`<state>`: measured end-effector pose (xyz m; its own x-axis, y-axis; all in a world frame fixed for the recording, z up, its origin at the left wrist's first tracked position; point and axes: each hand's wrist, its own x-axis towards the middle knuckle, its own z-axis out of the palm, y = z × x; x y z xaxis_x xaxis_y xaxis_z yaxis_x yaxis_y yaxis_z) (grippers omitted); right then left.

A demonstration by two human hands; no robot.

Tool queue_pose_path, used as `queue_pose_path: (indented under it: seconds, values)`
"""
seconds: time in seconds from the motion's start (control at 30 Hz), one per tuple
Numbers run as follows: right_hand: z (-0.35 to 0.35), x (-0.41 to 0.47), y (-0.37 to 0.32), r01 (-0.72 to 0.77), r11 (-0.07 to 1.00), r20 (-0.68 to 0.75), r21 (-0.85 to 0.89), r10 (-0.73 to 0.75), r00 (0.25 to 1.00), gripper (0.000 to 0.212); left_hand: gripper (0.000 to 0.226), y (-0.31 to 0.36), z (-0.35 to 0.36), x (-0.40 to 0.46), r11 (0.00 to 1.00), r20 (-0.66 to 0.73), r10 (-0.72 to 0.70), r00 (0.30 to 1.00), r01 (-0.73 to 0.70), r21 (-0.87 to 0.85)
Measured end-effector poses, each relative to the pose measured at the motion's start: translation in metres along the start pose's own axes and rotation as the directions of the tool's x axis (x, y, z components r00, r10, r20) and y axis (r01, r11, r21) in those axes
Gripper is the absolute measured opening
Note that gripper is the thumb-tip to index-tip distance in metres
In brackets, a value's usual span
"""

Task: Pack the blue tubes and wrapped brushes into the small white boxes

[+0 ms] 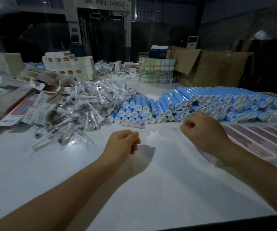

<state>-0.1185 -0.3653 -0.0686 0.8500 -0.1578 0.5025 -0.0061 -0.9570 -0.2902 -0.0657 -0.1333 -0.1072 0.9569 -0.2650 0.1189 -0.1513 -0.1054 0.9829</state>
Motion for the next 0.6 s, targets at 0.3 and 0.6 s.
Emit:
queue_pose_path:
  seconds: [0.3, 0.6]
  values:
    - [0.077, 0.012, -0.074, 0.109, 0.983, 0.2, 0.149, -0.138, 0.97, 0.032, 0.049, -0.003, 0.003, 0.0, 0.995, 0.012, 0.055, 0.998, -0.056, 0.085]
    - [0.097, 0.004, -0.07, 0.174, 0.984, 0.229, -0.044, -0.159, 0.96, 0.029, 0.037, 0.002, 0.002, -0.004, 0.998, 0.047, 0.053, 0.997, -0.054, 0.03]
